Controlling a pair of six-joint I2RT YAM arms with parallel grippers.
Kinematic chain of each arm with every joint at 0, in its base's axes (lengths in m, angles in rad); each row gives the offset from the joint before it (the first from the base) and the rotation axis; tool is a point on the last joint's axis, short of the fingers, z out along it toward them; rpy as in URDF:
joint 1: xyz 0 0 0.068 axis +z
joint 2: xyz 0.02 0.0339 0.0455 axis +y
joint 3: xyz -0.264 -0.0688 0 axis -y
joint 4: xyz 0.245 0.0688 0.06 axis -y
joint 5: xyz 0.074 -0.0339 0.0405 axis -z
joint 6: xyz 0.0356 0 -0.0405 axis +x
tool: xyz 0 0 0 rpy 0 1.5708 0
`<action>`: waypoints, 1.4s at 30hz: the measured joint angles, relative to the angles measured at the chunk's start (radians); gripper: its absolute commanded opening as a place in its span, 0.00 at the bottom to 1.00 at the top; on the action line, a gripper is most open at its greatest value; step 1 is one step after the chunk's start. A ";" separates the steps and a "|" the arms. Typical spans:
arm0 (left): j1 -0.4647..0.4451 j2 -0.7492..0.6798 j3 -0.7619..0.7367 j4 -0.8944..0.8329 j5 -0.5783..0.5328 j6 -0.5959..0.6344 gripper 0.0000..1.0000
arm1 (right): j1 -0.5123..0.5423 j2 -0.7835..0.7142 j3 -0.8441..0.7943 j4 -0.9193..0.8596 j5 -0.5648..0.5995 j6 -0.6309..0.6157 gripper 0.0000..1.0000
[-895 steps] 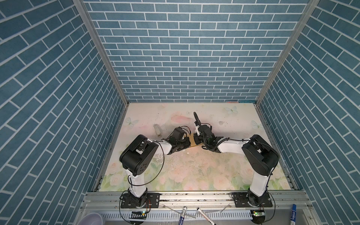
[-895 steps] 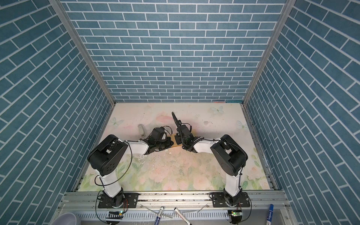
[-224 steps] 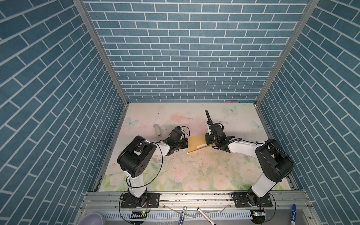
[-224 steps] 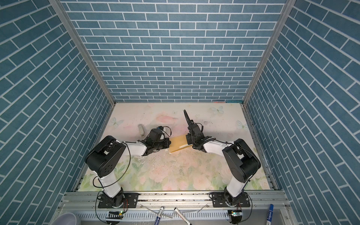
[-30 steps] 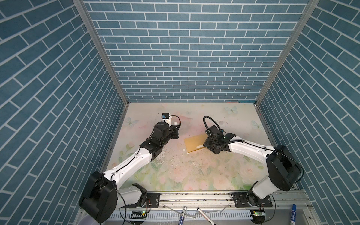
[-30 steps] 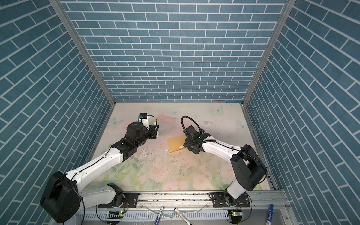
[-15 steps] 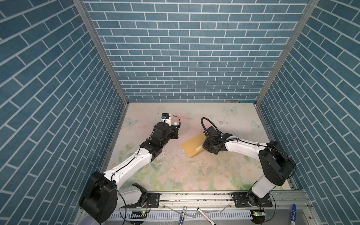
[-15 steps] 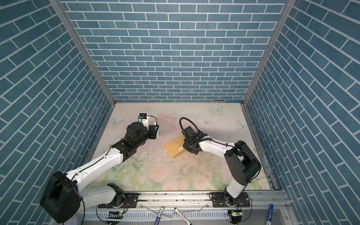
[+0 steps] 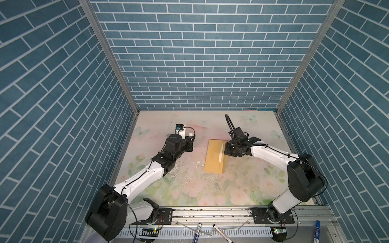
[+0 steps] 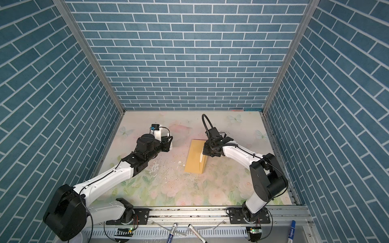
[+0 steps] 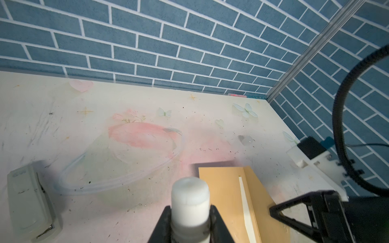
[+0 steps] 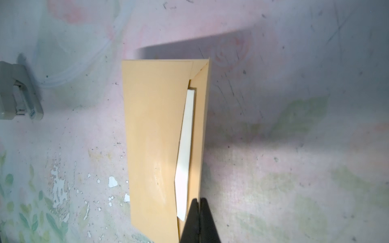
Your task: Place the letter into the envelope and seal it
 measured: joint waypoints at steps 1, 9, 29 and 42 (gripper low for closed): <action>-0.001 0.000 -0.010 0.011 0.006 0.004 0.00 | -0.013 0.006 0.028 -0.023 -0.016 -0.053 0.00; -0.030 0.048 -0.045 0.121 0.042 0.039 0.00 | -0.030 0.140 0.251 -0.155 -0.098 -0.341 0.00; -0.088 0.232 -0.058 0.302 0.064 0.018 0.00 | -0.083 0.073 0.181 -0.067 -0.179 -0.400 0.44; -0.119 0.385 -0.051 0.371 0.063 -0.004 0.00 | -0.167 -0.006 0.032 0.040 -0.129 -0.301 0.05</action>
